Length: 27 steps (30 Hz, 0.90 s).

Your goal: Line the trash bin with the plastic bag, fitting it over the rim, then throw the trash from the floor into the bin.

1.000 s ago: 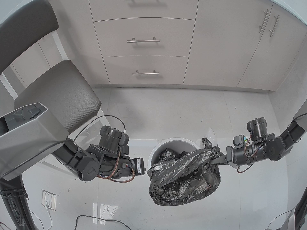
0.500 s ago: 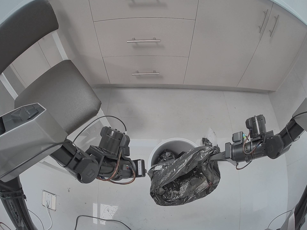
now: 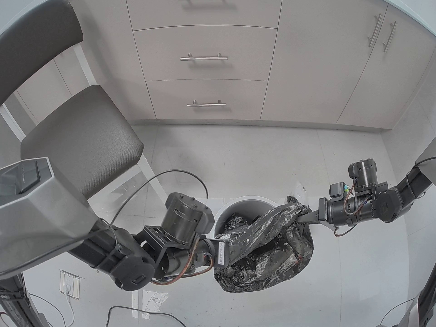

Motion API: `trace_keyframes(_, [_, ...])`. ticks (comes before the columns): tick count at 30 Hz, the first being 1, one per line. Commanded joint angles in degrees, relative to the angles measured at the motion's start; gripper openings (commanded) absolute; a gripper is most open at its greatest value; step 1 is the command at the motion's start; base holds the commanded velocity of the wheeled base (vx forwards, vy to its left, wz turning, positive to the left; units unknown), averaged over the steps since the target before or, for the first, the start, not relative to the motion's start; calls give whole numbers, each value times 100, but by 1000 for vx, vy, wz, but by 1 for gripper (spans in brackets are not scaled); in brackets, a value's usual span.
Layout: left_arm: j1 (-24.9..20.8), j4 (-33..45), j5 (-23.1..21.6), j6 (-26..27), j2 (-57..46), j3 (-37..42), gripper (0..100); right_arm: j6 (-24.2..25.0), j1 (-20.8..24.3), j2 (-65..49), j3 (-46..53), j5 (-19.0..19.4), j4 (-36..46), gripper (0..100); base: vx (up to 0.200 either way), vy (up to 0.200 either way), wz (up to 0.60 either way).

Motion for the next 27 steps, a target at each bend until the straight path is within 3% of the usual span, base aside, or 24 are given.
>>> trace_keyframes(1, [-375,-227,435,512,55,95,100,-1,9,8,-42,-8,-3,0,0,0,0])
trace_keyframes(9, [-585,-895,1015,1373,397,341,100,7,18,-27,-42,-8,-3,0,0,0,0])
trace_keyframes(13, [-638,-1448,1542,2050,714,402,100,34,45,-19,-42,-17,-12,0,0,0,0])
trace_keyframes(16, [-647,-1879,1586,2542,863,587,100,130,97,-45,-42,-26,-29,0,0,0,0])
trace_keyframes(21, [-665,-2274,1586,2788,995,675,100,130,106,-63,-51,-26,-29,0,0,0,0])
trace_keyframes(22, [-673,-2424,1603,3087,1144,710,100,148,159,-71,-112,-149,-29,0,0,0,0])
trace_keyframes(27, [-682,-2670,1691,3368,1329,701,100,183,256,-80,-156,-333,-29,0,0,0,0])
